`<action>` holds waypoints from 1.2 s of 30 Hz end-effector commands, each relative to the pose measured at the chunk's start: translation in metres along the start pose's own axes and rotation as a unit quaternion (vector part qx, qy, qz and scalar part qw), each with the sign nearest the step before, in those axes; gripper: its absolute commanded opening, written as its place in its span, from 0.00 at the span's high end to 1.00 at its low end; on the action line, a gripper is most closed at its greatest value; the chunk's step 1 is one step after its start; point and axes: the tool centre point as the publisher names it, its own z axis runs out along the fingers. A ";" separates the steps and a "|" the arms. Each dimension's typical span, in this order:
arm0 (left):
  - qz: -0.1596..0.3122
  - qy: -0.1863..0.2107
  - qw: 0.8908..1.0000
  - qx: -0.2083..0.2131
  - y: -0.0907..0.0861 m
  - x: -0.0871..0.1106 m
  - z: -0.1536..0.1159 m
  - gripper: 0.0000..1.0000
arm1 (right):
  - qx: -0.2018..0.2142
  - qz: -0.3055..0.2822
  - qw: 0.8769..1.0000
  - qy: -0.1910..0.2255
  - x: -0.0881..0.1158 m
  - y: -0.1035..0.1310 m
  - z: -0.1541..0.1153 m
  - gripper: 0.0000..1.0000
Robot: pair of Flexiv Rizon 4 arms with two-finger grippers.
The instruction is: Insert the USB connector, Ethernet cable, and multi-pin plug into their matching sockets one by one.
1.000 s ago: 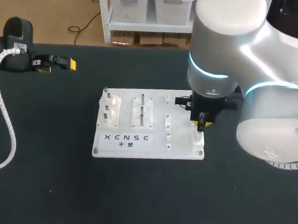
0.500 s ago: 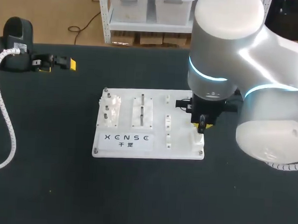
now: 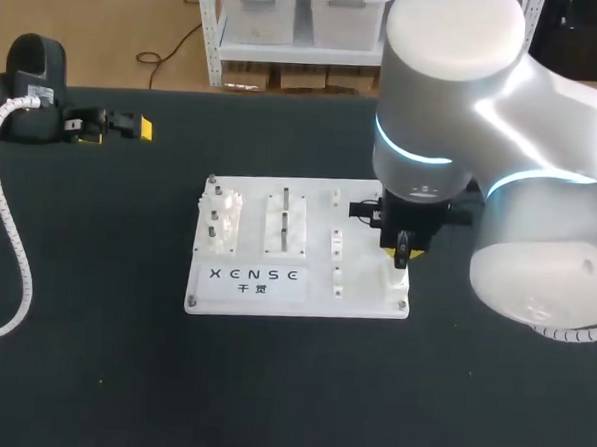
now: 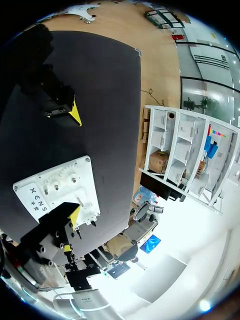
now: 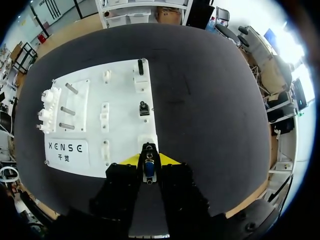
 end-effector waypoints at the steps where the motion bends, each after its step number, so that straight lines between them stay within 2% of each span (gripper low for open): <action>1: 0.000 0.000 1.000 0.000 0.000 0.000 0.000 0.00 | 0.001 0.002 1.000 -0.003 0.001 -0.001 0.000 1.00; 36: 0.000 0.000 1.000 0.000 0.000 0.000 0.000 0.00 | 0.005 0.005 1.000 -0.008 -0.001 0.001 0.006 1.00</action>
